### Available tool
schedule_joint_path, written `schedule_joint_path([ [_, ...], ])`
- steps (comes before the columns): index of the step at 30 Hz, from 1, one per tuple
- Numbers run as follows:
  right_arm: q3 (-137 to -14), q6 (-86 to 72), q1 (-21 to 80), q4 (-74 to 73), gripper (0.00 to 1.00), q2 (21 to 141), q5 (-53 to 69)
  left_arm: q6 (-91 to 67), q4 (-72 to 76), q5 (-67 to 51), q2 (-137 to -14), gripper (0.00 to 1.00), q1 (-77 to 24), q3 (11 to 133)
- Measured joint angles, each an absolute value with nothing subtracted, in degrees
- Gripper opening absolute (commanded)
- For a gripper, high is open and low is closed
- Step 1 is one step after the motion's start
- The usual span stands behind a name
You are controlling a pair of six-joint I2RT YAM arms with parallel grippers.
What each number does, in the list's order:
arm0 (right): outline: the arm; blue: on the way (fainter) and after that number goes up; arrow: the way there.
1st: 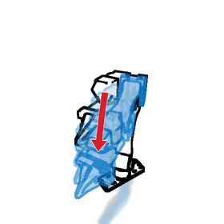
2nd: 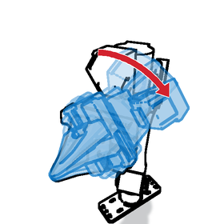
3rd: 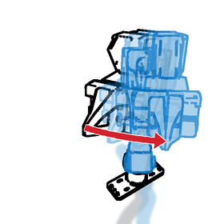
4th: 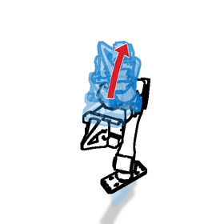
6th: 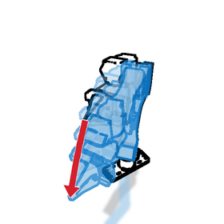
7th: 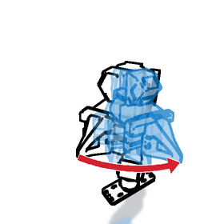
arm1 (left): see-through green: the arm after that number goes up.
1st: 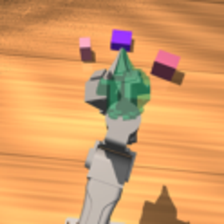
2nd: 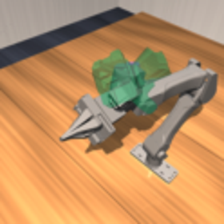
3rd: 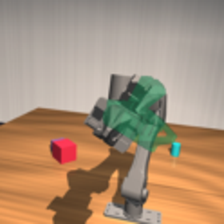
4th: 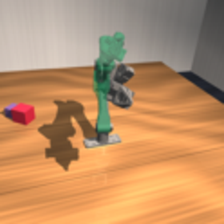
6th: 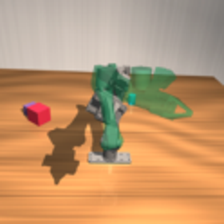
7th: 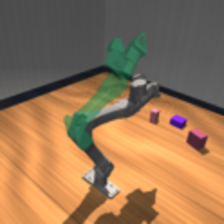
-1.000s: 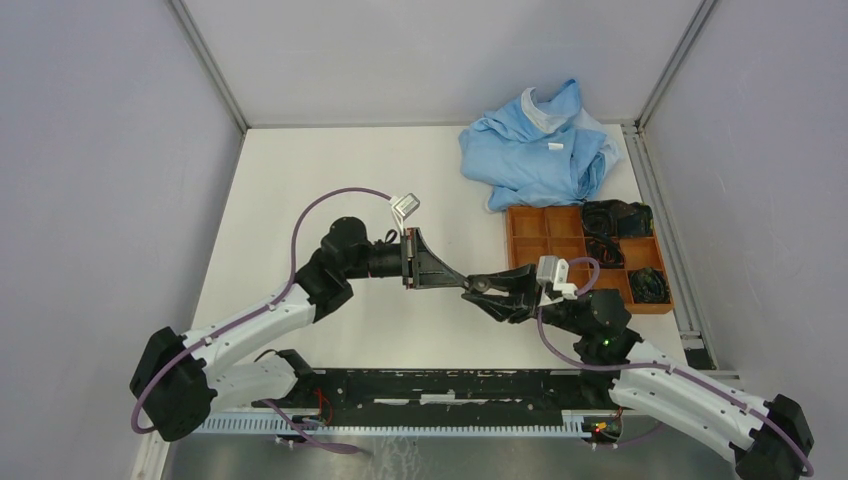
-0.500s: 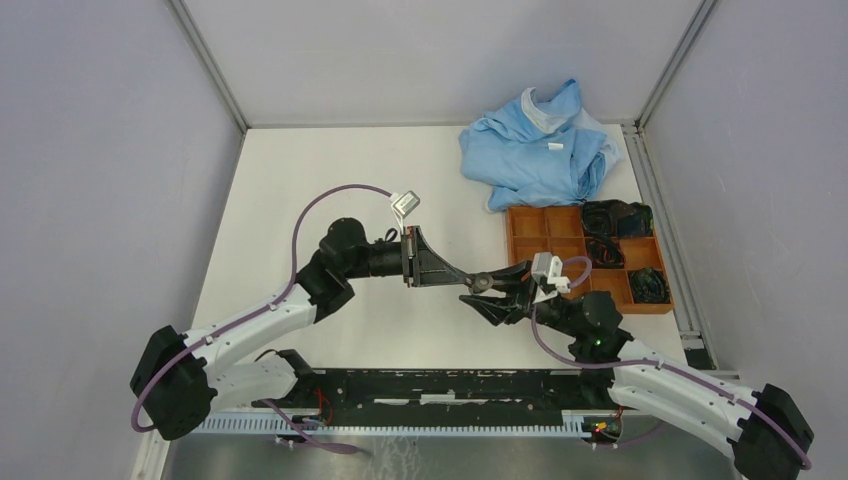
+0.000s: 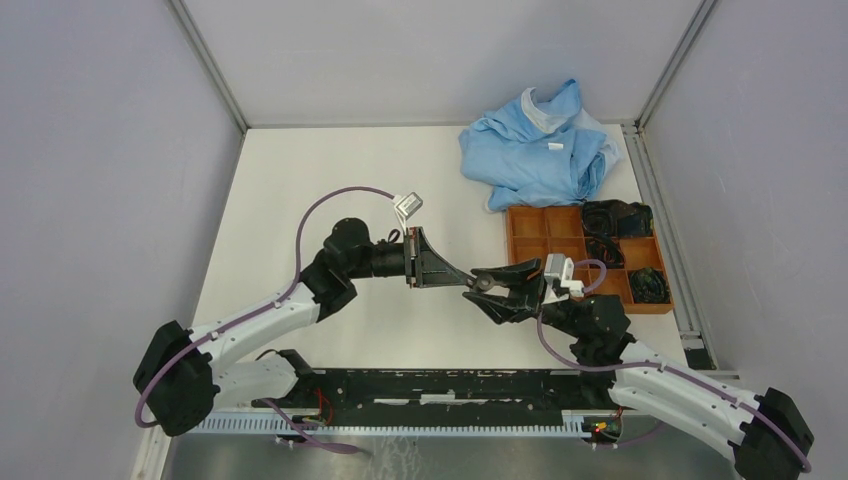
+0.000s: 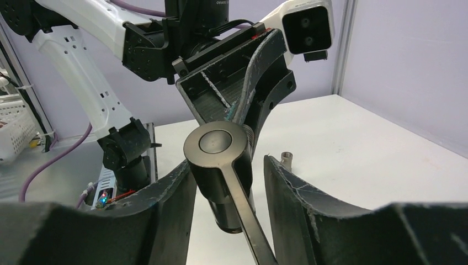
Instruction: Install the water faucets
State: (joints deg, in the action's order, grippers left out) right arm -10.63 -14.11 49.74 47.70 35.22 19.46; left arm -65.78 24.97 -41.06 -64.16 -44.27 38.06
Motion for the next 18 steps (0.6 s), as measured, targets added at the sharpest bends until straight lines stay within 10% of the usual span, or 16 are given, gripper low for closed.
schedule_joint_path([
  [9,-10.63,-14.11,49.71,49.98,0.36,36.95,20.45,-67.61,25.52,-40.8,-64.16,0.02,-44.23,37.89],
  [18,-10.63,-14.31,49.71,50.13,0.55,37.63,20.49,-68.23,26.74,-40.69,-64.16,0.02,-44.27,37.12],
])
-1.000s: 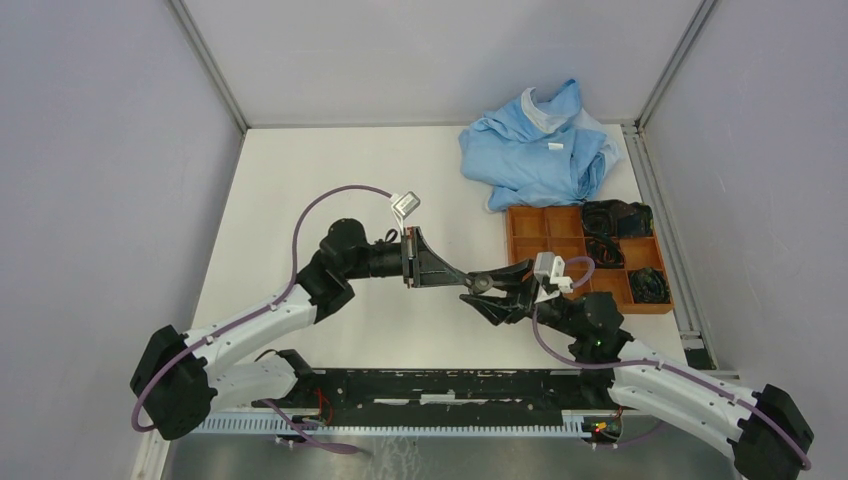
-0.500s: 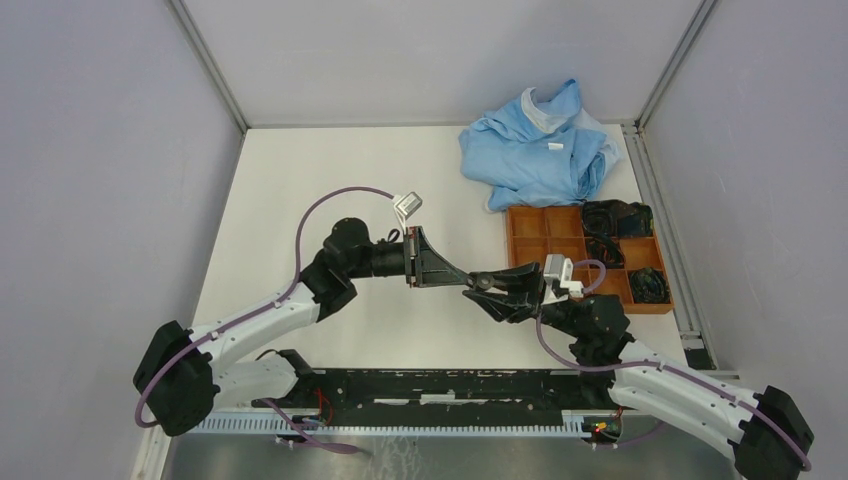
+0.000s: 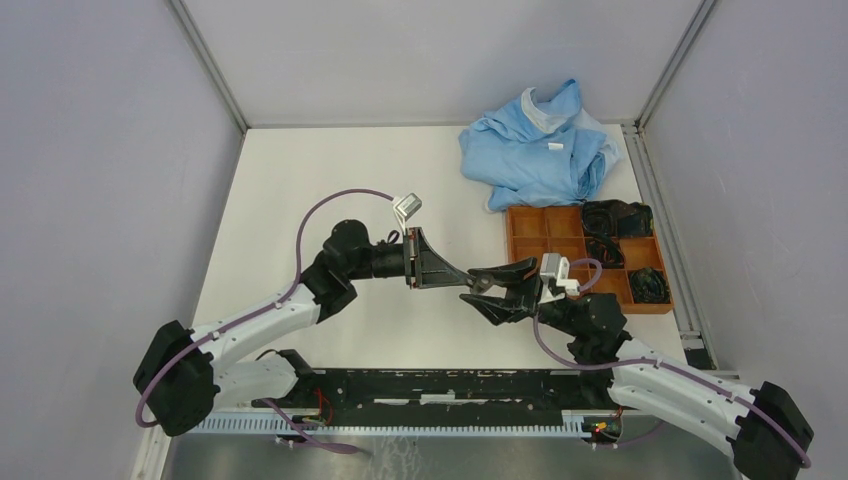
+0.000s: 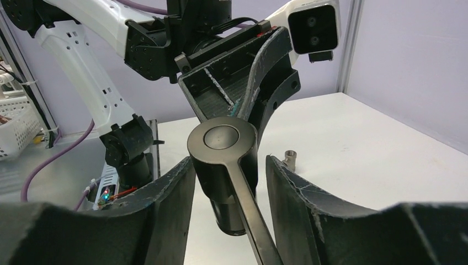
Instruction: Install the water faucets
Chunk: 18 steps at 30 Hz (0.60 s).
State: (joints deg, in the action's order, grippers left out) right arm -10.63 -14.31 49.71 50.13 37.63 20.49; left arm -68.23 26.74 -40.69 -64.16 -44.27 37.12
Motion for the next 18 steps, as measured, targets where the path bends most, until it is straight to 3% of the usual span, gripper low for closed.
schedule_joint_path([
  [6,-10.63,-14.09,49.74,50.15,0.31,37.89,20.38,-68.49,27.22,-40.69,-64.36,0.02,-44.27,37.1],
  [11,-10.63,-14.11,49.74,50.33,0.0,37.8,19.88,-69.47,28.03,-40.66,-64.84,0.02,-44.23,37.1],
  [13,-10.61,-14.13,49.74,50.33,0.0,37.65,19.38,-69.6,28.53,-40.62,-65.04,0.02,-44.21,37.1],
  [14,-10.57,-14.15,49.74,50.35,0.0,37.54,19.14,-69.63,28.82,-40.64,-65.1,0.09,-44.21,37.08],
  [15,-10.5,-14.15,49.74,50.37,0.0,37.43,18.83,-69.65,28.93,-40.62,-65.1,0.23,-44.23,37.08],
  [18,-10.02,-14.59,49.89,50.63,0.0,36.93,17.98,-69.65,28.93,-40.62,-65.21,0.73,-44.29,37.08],
])
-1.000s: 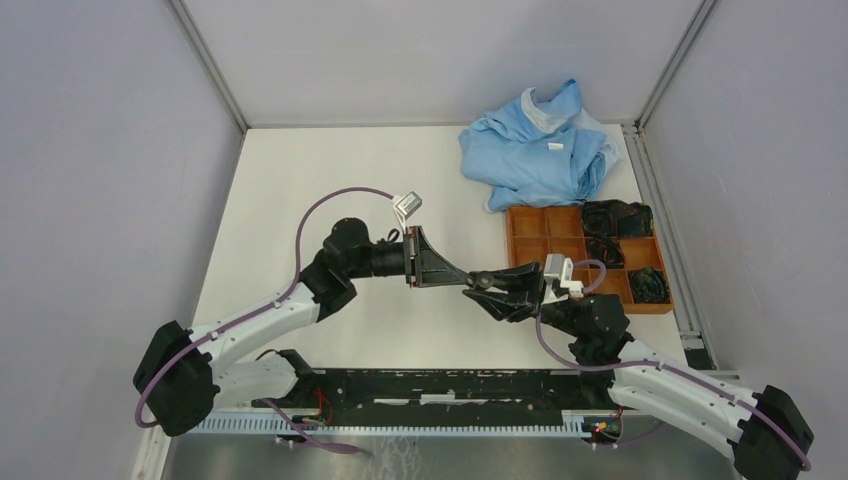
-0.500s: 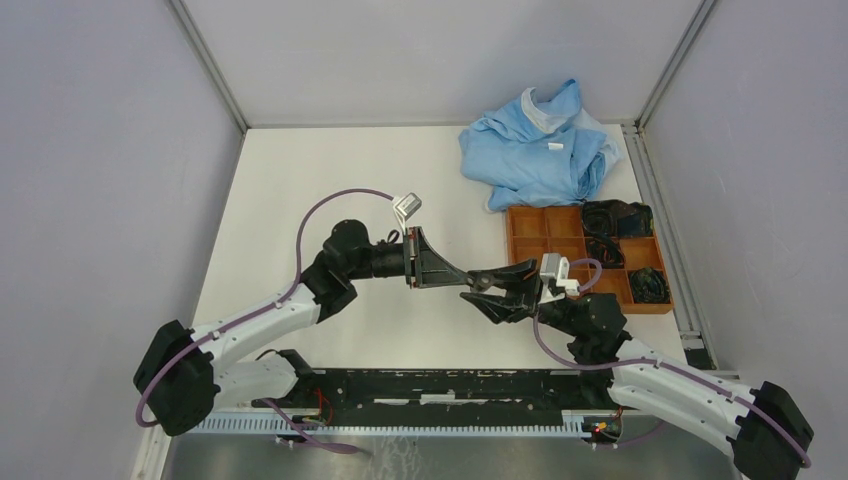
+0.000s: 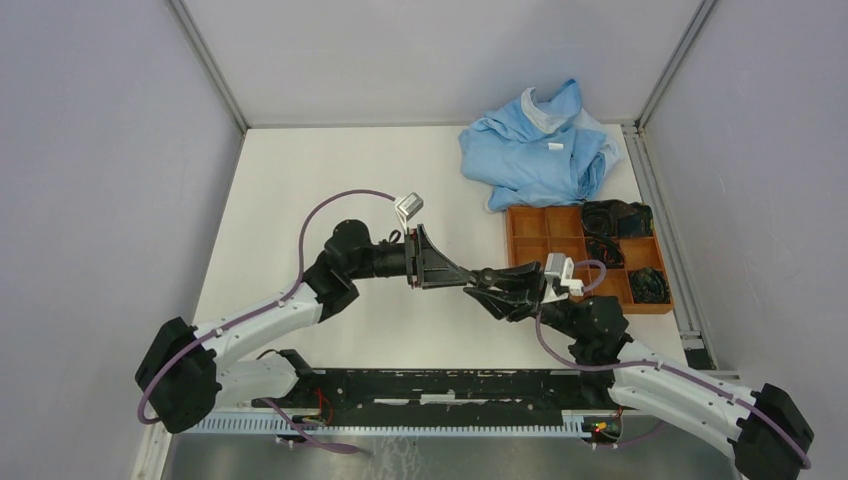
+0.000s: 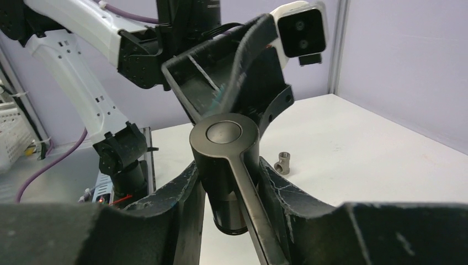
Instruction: Install the water faucets
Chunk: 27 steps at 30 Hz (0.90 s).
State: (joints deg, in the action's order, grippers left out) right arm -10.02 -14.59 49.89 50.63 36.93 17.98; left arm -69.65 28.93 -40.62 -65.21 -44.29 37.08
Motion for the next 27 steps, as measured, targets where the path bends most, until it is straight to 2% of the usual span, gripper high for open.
schedule_joint_path([
  [4,-8.97,-15.22,49.82,50.83,0.0,36.01,15.75,-69.08,27.16,-41.04,-65.1,0.96,-44.29,37.6],
  [5,-8.86,-15.22,49.82,50.72,0.0,35.81,15.25,-68.36,24.8,-41.01,-65.01,0.99,-44.07,38.35],
  [9,-8.73,-15.11,49.82,49.39,0.0,34.37,13.8,-65.47,16.71,-40.99,-63.37,1.0,-41.95,40.99],
  [15,-8.88,-13.63,49.82,44.38,0.0,31.79,11.6,-55.31,-5.43,-37.06,-56.6,1.0,-31.16,50.09],
  [22,-16.91,-10.55,49.82,29.34,0.0,38.06,14.7,-44.01,-28.25,-10.52,-52.77,1.0,-27.18,56.38],
  [27,-22.76,-10.22,49.82,20.43,0.0,44.69,17.76,-39.27,-37.54,4.16,-57.65,1.0,-27.07,55.83],
])
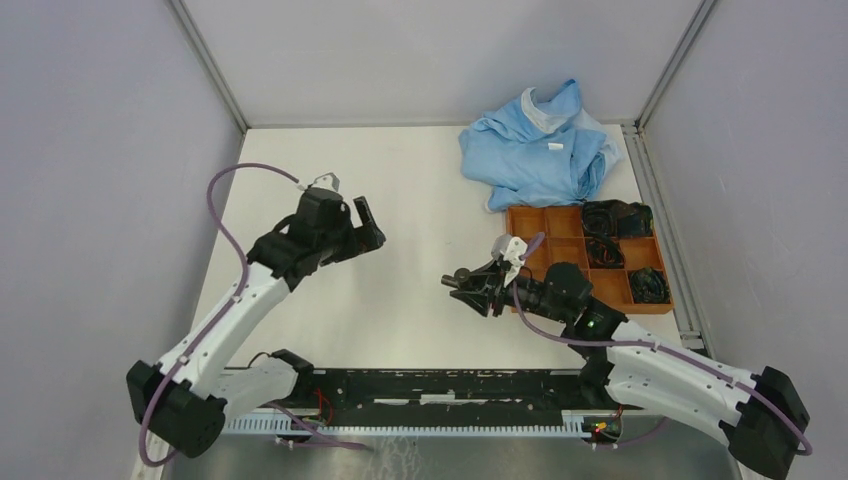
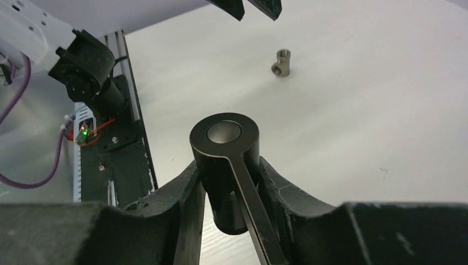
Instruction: Install the water faucets
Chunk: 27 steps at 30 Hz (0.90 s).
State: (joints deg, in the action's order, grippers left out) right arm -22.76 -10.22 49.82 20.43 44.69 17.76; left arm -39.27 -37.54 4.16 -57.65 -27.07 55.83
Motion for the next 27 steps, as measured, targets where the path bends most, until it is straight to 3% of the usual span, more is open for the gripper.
schedule_joint_path([
  [4,-23.05,-10.5,49.82,16.1,0.0,46.61,17.78,-37.12,-41.52,9.56,-66.5,0.99,-26.83,55.86],
  [14,-22.59,-10.83,49.82,14.57,0.0,42.54,14.7,-34.09,-38.76,15.07,-79.33,0.77,-20.29,55.11],
  [22,-21.58,-11.2,49.82,15.92,0.0,40.91,13.69,-37.15,-34.28,16.49,-86.08,0.77,-18.98,54.98],
  [27,-20.97,-11.42,49.82,16.12,0.0,40.91,13.32,-39.13,-32.88,16.93,-90.41,0.69,-19.11,54.98],
])
